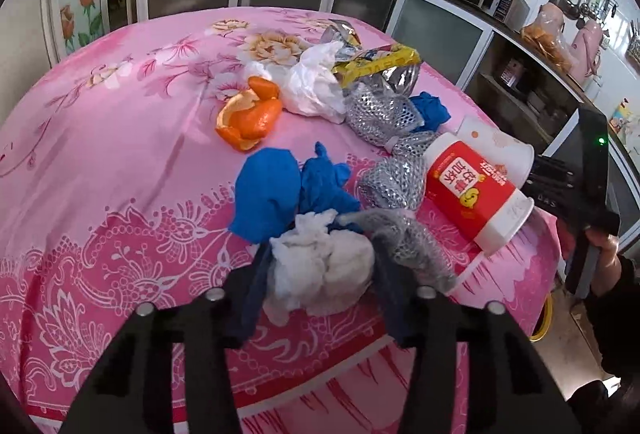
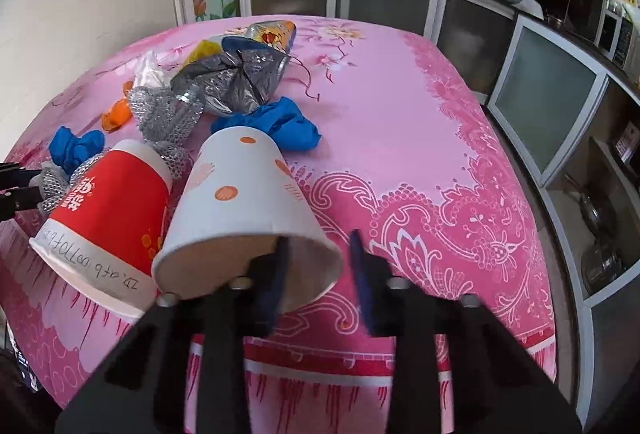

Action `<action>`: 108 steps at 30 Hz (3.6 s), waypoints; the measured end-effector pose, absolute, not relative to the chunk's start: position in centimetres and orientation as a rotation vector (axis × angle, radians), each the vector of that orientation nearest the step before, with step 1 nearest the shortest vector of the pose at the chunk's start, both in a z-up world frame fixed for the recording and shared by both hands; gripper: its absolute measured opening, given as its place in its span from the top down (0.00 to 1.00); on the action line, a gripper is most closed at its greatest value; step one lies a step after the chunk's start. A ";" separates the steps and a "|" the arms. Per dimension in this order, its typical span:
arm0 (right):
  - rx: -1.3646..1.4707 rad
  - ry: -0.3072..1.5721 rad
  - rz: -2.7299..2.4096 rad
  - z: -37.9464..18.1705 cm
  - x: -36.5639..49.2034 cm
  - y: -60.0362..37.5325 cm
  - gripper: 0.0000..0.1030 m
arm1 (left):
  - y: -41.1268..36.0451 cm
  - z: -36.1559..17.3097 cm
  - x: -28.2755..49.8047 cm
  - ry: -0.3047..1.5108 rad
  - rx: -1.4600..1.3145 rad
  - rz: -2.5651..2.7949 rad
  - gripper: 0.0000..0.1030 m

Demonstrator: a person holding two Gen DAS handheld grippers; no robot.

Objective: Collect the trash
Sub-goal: 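Grasp the white tissue with the left tool while the right tool grasps the white dotted cup, then carry the tissue and dotted cup over the yellow bin and release both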

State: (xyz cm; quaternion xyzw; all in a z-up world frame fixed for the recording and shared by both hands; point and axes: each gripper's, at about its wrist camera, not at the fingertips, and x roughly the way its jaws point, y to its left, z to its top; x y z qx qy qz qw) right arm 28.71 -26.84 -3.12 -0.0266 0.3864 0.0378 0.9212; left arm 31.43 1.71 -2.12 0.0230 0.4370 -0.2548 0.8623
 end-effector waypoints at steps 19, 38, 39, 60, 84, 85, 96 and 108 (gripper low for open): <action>-0.016 0.764 0.097 -1.7 27.7 -27.0 0.98 | 4.4 -0.8 28.5 0.892 0.030 -0.509 0.66; 0.053 0.667 0.107 1.0 25.2 -28.0 0.98 | 5.7 1.1 27.7 0.844 -0.026 -0.514 0.66; 0.057 0.661 0.107 1.4 24.8 -28.1 0.98 | 5.7 1.3 27.5 0.840 -0.029 -0.516 0.66; 0.180 0.572 -0.301 4.2 4.3 -42.8 0.98 | -15.2 6.3 19.7 0.735 0.169 -0.994 0.66; 0.412 0.707 -0.689 -8.1 -11.1 -56.6 0.98 | -46.3 -2.8 8.8 0.899 0.458 -1.488 0.66; 0.416 0.711 -0.694 -8.5 -11.4 -56.8 0.98 | -46.7 -2.9 8.6 0.906 0.460 -1.492 0.66; 0.472 0.849 -0.731 -13.5 -10.4 -58.7 0.98 | -52.3 -8.2 7.1 0.975 0.574 -1.442 0.65; 0.552 1.014 -0.749 -18.5 -9.4 -60.7 0.97 | -55.5 -13.7 8.0 1.090 0.598 -1.355 0.49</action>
